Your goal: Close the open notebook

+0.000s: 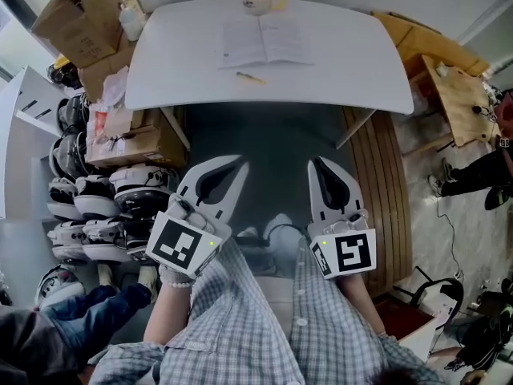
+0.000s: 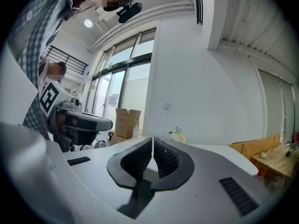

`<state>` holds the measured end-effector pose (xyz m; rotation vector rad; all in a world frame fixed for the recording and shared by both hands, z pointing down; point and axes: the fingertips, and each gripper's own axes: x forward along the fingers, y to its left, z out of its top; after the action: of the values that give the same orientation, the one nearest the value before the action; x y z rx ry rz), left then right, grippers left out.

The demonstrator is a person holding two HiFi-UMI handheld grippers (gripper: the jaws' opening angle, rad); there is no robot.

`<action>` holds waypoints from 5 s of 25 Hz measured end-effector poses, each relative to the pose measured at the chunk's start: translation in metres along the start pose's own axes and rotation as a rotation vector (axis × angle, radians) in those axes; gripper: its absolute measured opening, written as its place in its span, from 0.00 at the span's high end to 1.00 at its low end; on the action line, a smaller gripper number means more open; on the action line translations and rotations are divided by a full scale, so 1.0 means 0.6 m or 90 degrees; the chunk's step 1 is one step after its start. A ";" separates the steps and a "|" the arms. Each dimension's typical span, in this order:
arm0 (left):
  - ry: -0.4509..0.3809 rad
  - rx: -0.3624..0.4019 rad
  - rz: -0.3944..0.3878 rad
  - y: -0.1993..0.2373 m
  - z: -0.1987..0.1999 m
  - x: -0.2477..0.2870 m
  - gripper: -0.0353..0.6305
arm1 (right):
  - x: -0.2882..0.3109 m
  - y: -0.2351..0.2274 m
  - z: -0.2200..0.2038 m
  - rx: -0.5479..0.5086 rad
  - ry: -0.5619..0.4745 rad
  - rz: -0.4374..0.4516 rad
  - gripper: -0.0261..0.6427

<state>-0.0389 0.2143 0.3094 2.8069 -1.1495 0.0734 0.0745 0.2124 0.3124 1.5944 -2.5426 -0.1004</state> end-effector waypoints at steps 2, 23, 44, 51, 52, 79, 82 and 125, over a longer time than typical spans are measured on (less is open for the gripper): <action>-0.004 0.001 -0.006 -0.005 -0.001 0.002 0.94 | -0.003 -0.005 -0.003 -0.002 0.003 -0.003 0.92; 0.004 -0.001 0.053 0.065 0.008 0.130 0.94 | 0.125 -0.103 -0.025 0.008 0.004 0.061 0.92; -0.010 0.007 0.135 0.122 0.047 0.285 0.94 | 0.254 -0.246 -0.022 0.002 -0.016 0.139 0.92; -0.012 0.007 0.140 0.130 0.049 0.320 0.94 | 0.272 -0.284 -0.028 0.001 -0.016 0.137 0.92; -0.012 0.007 0.141 0.131 0.049 0.323 0.94 | 0.274 -0.287 -0.029 0.002 -0.016 0.138 0.92; 0.008 0.002 0.133 0.210 0.046 0.362 0.94 | 0.351 -0.308 -0.050 0.012 0.010 0.119 0.92; 0.007 0.005 0.120 0.235 0.054 0.374 0.94 | 0.376 -0.311 -0.048 0.012 0.016 0.111 0.92; 0.050 -0.030 0.040 0.516 0.032 0.429 0.94 | 0.599 -0.262 -0.416 0.636 0.374 -0.053 0.73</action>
<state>-0.0729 -0.1865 0.3374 2.7017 -1.2064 0.1588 0.0982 -0.1749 0.5680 1.5858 -2.0883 1.5759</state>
